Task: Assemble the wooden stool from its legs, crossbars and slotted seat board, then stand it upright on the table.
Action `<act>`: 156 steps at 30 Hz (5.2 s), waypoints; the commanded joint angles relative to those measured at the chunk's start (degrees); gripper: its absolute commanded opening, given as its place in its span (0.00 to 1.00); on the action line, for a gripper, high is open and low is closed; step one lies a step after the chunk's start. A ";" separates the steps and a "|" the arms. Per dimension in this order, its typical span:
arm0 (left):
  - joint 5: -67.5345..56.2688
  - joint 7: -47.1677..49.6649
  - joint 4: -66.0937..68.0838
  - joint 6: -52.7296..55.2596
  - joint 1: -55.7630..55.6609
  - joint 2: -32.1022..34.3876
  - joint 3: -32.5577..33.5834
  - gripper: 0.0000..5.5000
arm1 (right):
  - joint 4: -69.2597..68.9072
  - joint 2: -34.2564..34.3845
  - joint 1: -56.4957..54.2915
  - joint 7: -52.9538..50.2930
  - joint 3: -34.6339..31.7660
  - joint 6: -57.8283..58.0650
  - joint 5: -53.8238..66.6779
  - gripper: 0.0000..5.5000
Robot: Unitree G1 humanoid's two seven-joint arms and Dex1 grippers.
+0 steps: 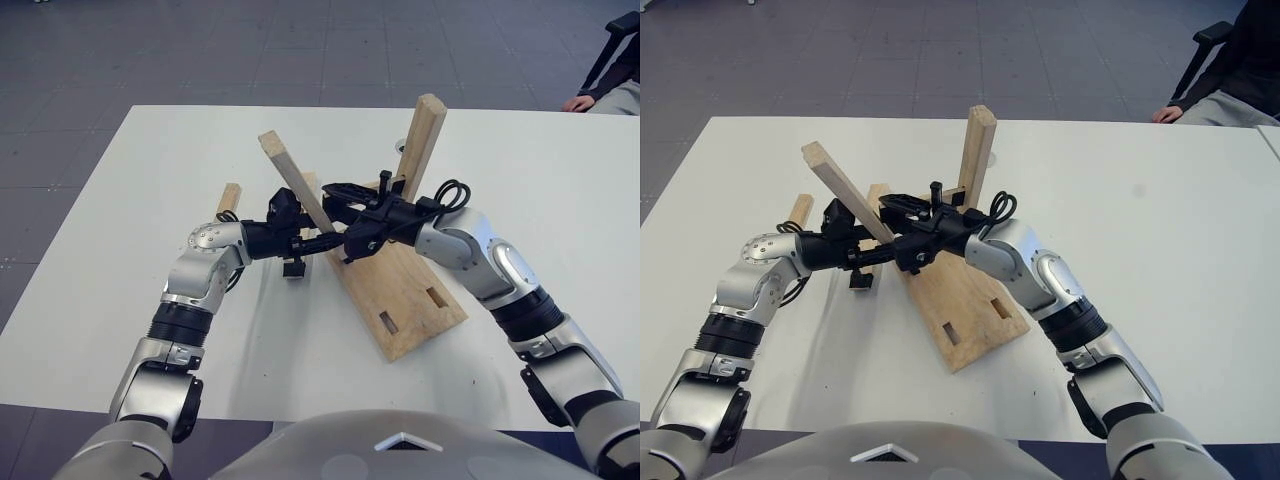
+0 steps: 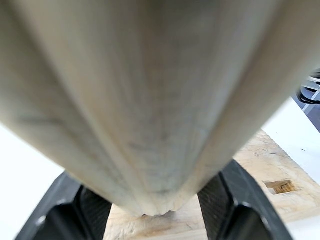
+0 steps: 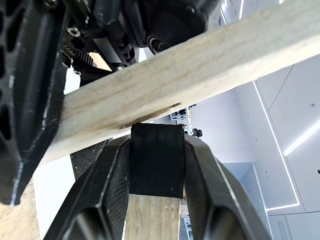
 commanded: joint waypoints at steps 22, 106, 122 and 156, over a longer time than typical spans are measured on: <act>4.41 -0.74 2.21 3.60 4.50 1.81 -3.04 0.38 | -4.59 -5.04 0.86 7.25 -1.48 -1.42 8.62 0.81; 15.82 -3.74 19.92 -15.39 0.71 9.35 -15.87 0.38 | -16.52 -9.88 2.22 -6.89 -11.84 64.61 39.18 0.02; 15.05 -9.77 24.65 -33.49 -5.01 7.29 -15.39 0.38 | -30.61 -16.42 5.09 12.36 -6.10 75.20 49.96 0.02; 15.99 -2.17 18.46 -20.56 -20.24 18.30 9.57 0.99 | -29.95 -28.08 14.59 24.89 -7.38 63.79 48.28 0.02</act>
